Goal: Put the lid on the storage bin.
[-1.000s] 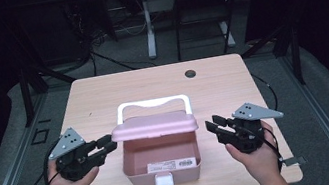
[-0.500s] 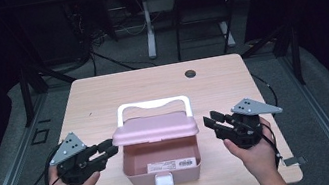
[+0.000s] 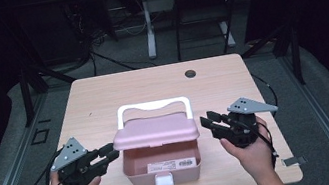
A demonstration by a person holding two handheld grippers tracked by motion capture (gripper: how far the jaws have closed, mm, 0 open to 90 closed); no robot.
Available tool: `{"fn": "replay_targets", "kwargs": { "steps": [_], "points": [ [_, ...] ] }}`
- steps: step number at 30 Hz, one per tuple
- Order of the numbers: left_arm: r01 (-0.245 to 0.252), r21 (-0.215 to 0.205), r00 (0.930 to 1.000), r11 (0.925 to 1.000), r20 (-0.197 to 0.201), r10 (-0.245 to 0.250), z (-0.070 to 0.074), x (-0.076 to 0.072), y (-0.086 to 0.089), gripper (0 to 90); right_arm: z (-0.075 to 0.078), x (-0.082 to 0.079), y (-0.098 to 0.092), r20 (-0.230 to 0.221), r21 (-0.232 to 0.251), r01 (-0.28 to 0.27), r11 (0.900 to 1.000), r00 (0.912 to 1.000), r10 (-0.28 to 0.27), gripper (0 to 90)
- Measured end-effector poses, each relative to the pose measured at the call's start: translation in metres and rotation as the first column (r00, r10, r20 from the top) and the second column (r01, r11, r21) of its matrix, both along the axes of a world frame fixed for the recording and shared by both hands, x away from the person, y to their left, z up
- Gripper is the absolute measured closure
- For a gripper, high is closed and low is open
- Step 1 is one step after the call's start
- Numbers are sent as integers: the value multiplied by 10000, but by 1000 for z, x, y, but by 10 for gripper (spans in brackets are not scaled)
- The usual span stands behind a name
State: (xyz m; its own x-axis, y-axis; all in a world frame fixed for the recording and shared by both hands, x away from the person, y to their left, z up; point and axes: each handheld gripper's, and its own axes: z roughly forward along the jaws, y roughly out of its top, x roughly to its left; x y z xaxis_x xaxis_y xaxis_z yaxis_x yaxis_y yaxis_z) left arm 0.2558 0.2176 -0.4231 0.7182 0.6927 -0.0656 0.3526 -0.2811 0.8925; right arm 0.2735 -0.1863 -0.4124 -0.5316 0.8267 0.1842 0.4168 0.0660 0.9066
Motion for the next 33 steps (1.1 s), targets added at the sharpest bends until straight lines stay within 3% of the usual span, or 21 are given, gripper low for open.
{"fn": "replay_targets", "kwargs": {
  "steps": [12, 33],
  "points": [
    [-7, -57, 10000, 10000, 36, 7, -5, -6, 0, 700, -5, -4, 4, -29, 29, -236, 9997, 9997, 236, 659],
    [187, -160, 9995, 9997, -256, -191, -20, -12, 4, 700, -14, -6, 9, -262, -81, -358, 9993, 9990, 356, 655]
  ]
}}
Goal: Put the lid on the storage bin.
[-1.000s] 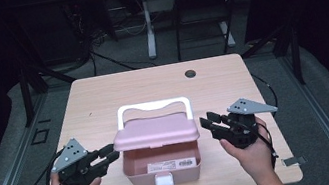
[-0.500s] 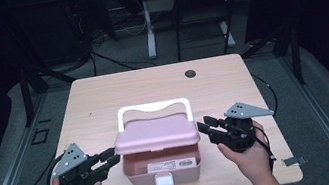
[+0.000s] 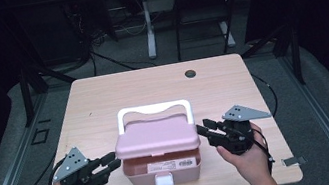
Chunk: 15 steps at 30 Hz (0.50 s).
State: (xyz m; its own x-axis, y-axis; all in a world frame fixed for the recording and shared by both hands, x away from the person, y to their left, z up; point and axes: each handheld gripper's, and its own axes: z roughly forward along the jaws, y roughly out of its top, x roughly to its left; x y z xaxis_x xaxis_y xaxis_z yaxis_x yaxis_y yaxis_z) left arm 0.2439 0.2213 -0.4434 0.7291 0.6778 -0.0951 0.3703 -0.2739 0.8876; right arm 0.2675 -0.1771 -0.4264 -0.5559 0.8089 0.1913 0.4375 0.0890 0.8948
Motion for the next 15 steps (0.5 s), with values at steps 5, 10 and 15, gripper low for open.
{"fn": "replay_targets", "kwargs": {
  "steps": [5, 10, 15],
  "points": [
    [28, -17, 9999, 10000, -100, -28, -6, -2, 0, 700, -2, 1, 0, -38, -15, 6, 10000, 10000, -6, 649],
    [71, -80, 9999, 9999, -147, -72, -11, -3, 1, 700, -3, 1, -1, -86, 4, 42, 10000, 10000, -42, 647],
    [166, 33, 9996, 9999, -226, -165, -15, -4, 2, 703, -4, 2, -3, -64, 15, 130, 9999, 9999, -130, 647]
  ]
}}
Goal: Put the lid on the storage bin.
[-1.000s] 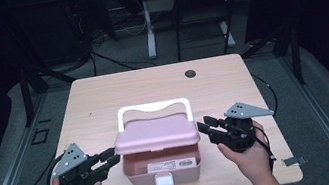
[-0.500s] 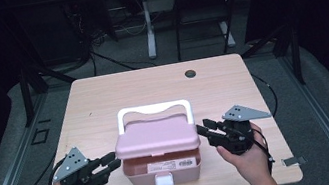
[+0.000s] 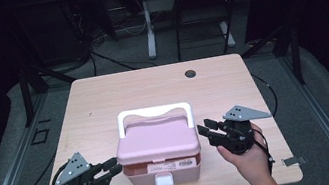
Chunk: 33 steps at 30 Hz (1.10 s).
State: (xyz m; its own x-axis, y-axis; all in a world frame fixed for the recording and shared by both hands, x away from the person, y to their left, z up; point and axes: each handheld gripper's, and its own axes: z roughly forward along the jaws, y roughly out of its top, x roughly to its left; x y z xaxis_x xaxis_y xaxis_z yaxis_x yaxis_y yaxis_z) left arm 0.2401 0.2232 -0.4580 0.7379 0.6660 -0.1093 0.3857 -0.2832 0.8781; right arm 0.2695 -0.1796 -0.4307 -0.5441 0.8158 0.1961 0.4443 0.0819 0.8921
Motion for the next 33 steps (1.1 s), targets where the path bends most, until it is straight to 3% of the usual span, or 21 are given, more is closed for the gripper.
{"fn": "replay_targets", "kwargs": {
  "steps": [24, 31, 33],
  "points": [
    [161, 145, 9998, 9998, -151, -159, -15, -5, 1, 716, -2, 1, -3, -51, 70, 125, 9999, 9999, -125, 643],
    [-34, 174, 9995, 9998, -313, 39, -21, -9, 9, 716, -3, 1, -4, -63, 35, 148, 9999, 9999, -148, 637],
    [-215, -69, 9992, 9997, -341, 212, -22, -10, 15, 721, -4, 1, -5, -90, 75, 185, 9998, 9998, -184, 633]
  ]
}}
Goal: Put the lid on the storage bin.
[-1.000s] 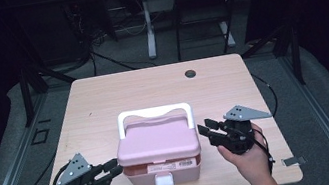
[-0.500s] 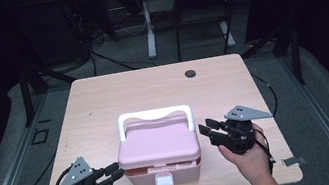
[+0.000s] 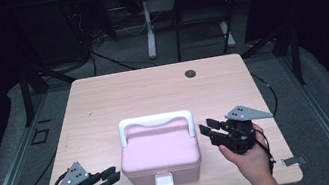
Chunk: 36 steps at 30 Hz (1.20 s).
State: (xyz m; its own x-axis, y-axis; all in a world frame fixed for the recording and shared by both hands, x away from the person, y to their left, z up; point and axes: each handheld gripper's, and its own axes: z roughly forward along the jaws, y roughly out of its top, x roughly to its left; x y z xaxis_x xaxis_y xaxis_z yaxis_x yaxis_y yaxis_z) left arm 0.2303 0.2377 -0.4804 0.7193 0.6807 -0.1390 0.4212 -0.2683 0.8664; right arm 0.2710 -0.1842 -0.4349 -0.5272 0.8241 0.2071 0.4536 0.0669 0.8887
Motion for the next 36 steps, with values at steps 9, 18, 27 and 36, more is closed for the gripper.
{"fn": "replay_targets", "kwargs": {
  "steps": [9, 18, 27, 36],
  "points": [
    [-286, -135, 9996, 9995, -42, 286, -1, 4, 7, 648, -1, 0, -1, 55, -78, 20, 10000, 10000, -19, 591],
    [-542, -170, 9985, 9984, 11, 542, 2, 12, 8, 489, -3, 2, -4, 162, -73, 149, 9999, 9998, -147, 517],
    [-884, -352, 9961, 9955, -3, 885, 7, 22, 13, 431, -4, 3, -5, 370, -101, 269, 9996, 9990, -265, 462],
    [-1151, -396, 9932, 9926, 131, 1157, 16, 34, 18, 434, -4, 4, -8, 361, -125, 299, 9995, 9989, -294, 456]
  ]
}}
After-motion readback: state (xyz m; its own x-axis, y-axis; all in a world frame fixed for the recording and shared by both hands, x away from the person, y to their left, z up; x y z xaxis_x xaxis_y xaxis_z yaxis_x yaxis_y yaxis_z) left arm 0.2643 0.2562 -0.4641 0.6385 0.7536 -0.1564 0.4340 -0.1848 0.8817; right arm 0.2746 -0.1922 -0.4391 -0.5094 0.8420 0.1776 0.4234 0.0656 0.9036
